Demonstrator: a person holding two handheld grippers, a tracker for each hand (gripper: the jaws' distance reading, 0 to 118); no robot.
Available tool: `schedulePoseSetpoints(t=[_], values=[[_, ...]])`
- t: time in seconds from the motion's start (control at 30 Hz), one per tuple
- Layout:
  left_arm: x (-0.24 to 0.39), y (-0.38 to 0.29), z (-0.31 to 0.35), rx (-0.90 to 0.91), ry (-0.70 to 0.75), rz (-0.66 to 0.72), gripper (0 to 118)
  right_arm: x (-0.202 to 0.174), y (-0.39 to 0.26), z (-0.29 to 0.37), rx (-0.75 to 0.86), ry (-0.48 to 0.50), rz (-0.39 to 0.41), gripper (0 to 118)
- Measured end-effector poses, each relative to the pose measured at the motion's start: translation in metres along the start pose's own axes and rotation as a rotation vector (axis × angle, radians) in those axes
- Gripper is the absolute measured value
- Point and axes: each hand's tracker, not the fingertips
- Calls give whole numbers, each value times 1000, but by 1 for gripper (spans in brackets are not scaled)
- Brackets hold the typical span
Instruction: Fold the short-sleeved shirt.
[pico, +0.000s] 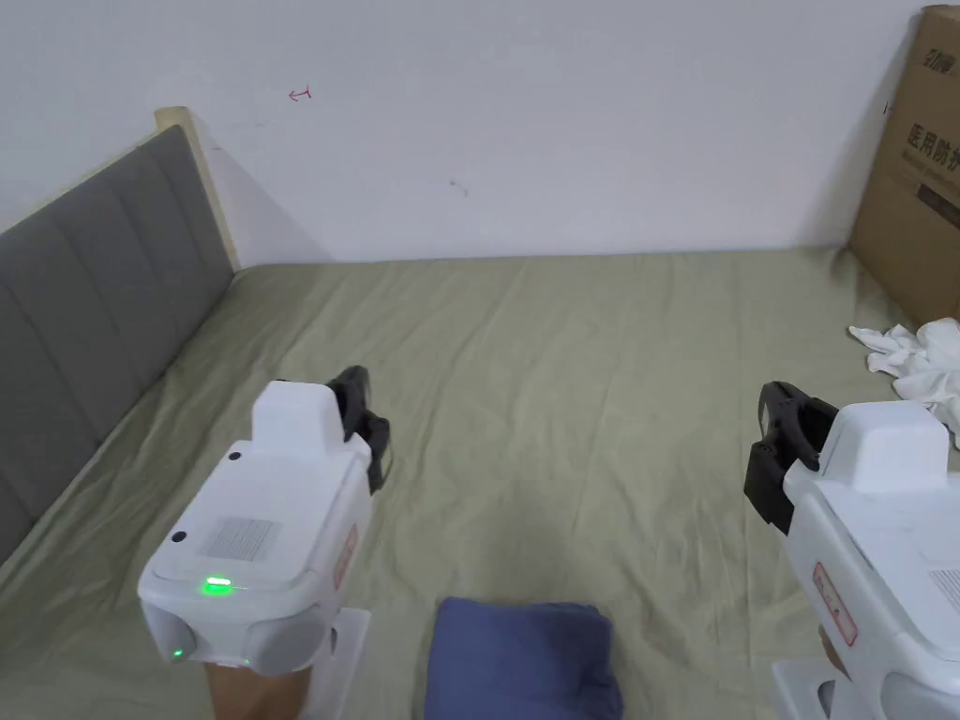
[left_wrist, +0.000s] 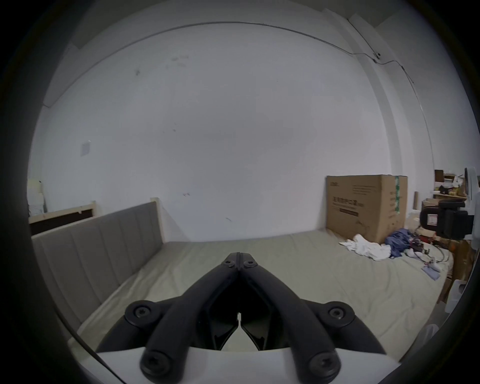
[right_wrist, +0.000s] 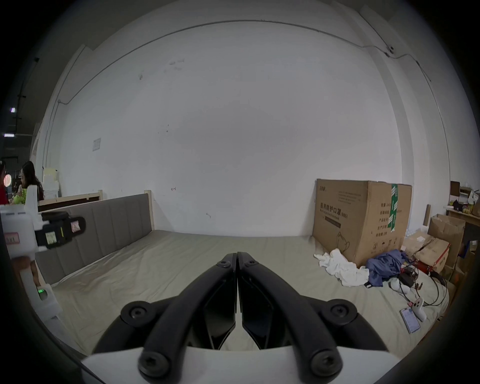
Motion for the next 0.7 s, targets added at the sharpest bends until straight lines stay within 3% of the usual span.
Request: schedulePoseSetpoints(t=[0.37,0.7], values=[[-40,-7,12,-21,64,49,0,-24,-21,-16,-15,34,0,0],[-65,-18,23,-57,101,51,0,-94,-168,-79,-402,173,-58,0]])
